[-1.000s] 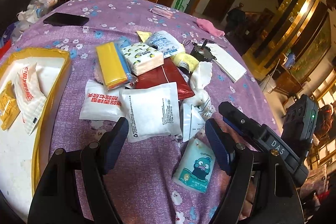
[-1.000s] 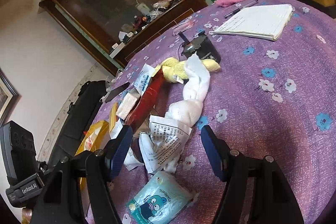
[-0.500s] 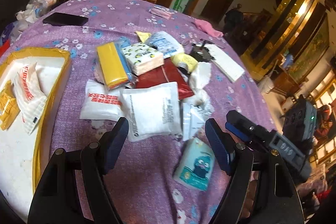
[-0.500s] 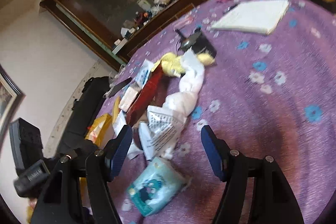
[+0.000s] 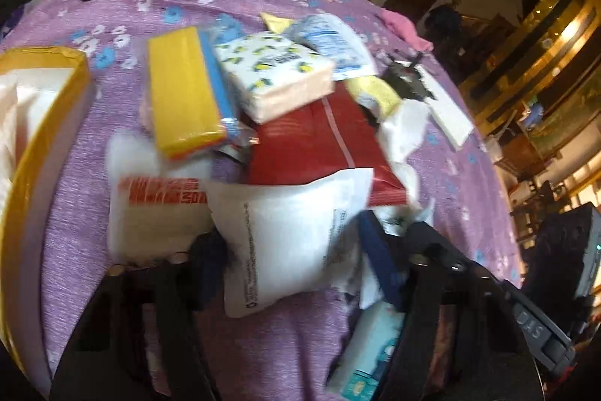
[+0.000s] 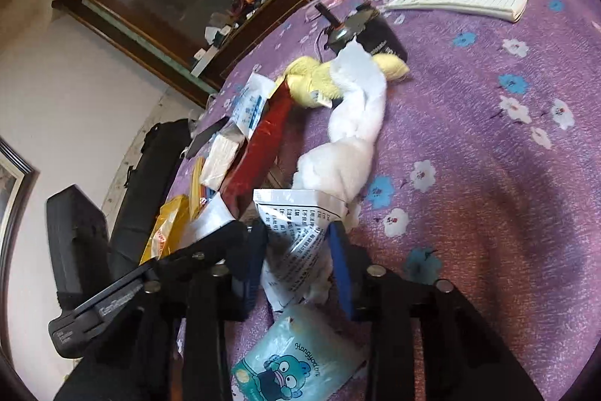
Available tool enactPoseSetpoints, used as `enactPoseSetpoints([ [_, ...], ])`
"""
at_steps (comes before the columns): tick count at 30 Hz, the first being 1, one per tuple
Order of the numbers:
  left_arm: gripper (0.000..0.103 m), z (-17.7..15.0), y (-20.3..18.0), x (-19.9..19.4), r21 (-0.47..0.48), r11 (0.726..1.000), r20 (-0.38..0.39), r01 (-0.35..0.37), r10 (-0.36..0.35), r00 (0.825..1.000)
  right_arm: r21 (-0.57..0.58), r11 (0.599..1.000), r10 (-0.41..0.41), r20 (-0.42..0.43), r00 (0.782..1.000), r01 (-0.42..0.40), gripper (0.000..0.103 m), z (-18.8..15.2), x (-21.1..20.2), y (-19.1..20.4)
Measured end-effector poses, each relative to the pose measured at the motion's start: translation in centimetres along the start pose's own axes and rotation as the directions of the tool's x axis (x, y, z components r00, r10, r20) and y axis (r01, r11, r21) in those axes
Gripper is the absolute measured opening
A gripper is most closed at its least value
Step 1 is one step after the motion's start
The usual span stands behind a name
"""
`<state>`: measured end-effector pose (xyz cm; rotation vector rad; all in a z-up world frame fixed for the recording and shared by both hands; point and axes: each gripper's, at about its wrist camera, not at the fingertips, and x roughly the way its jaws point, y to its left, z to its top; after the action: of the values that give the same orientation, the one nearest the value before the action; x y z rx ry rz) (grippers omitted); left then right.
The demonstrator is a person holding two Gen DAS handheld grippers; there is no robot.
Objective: Organize soft objects
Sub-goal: 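Grasp white printed leaflet with right gripper while left gripper grasps white paper strip, then carry leaflet and paper strip into the yellow-edged box and open both grippers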
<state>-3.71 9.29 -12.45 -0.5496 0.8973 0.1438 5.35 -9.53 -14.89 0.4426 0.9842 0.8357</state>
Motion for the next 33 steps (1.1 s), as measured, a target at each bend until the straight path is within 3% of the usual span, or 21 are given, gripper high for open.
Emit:
enactPoseSetpoints([
  [1, 0.059, -0.2, -0.2, -0.3, 0.020, 1.000, 0.010, -0.016, 0.015, 1.000, -0.003, 1.000, 0.006, 0.000, 1.000, -0.006, 0.029, -0.1, -0.1, 0.0],
  [2, 0.041, -0.5, -0.3, -0.6, 0.036, 0.999, 0.017, -0.037, 0.037, 0.999, -0.004, 1.000, 0.016, 0.006, 1.000, -0.016, 0.028, -0.1, -0.3, 0.0],
  [4, 0.034, -1.1, 0.2, -1.2, 0.016, 1.000, 0.015, -0.020, 0.019, 1.000, 0.013, 1.000, 0.025, 0.013, 1.000, -0.025, 0.028, -0.4, -1.2, -0.2],
  [6, 0.016, -1.9, 0.5, -1.8, 0.015, 1.000, 0.017, 0.008, -0.008, 1.000, 0.008, 1.000, 0.008, 0.043, 0.999, -0.008, 0.028, -1.1, -2.4, -0.2],
  [7, 0.012, -2.1, 0.4, -1.9, 0.024, 1.000, 0.029, 0.013, -0.014, 0.999, 0.000, 1.000, -0.005, 0.053, 0.999, 0.005, 0.028, -1.3, -2.8, 0.0],
  [10, 0.009, -2.5, 0.6, -2.4, 0.006, 0.999, 0.032, 0.039, -0.039, 0.999, -0.011, 1.000, -0.004, 0.067, 0.998, 0.005, 0.028, -1.6, -3.1, 0.2],
  [14, 0.008, -2.2, 0.2, -4.4, 0.001, 0.995, 0.043, 0.096, -0.096, 0.994, 0.004, 0.998, 0.068, 0.121, 0.990, -0.069, 0.028, -1.4, -3.7, -0.4],
  [19, 0.008, -1.9, 0.8, -6.8, -0.046, 0.987, 0.066, 0.157, -0.154, 0.986, -0.057, 0.997, 0.061, 0.160, 0.985, -0.052, 0.028, -1.7, -4.2, 1.2],
  [25, 0.008, -1.8, 1.0, -8.6, -0.061, 0.985, 0.083, 0.164, -0.158, 0.984, -0.061, 0.993, 0.107, 0.190, 0.976, -0.097, 0.027, -1.8, -4.9, 1.6],
  [27, 0.008, -1.9, 1.2, -9.0, -0.066, 0.984, 0.091, 0.164, -0.158, 0.983, -0.059, 0.997, 0.062, 0.186, 0.981, -0.052, 0.027, -1.7, -4.9, 2.1],
  [30, 0.008, -1.9, 1.8, -9.9, -0.078, 0.982, 0.105, 0.174, -0.166, 0.981, -0.074, 0.992, 0.117, 0.191, 0.975, -0.105, 0.027, -1.8, -5.3, 3.3],
  [33, 0.008, -1.7, 2.5, -11.2, -0.094, 0.977, 0.119, 0.192, -0.181, 0.976, -0.106, 0.989, 0.122, 0.185, 0.975, -0.103, 0.027, -1.7, -5.2, 4.7],
])
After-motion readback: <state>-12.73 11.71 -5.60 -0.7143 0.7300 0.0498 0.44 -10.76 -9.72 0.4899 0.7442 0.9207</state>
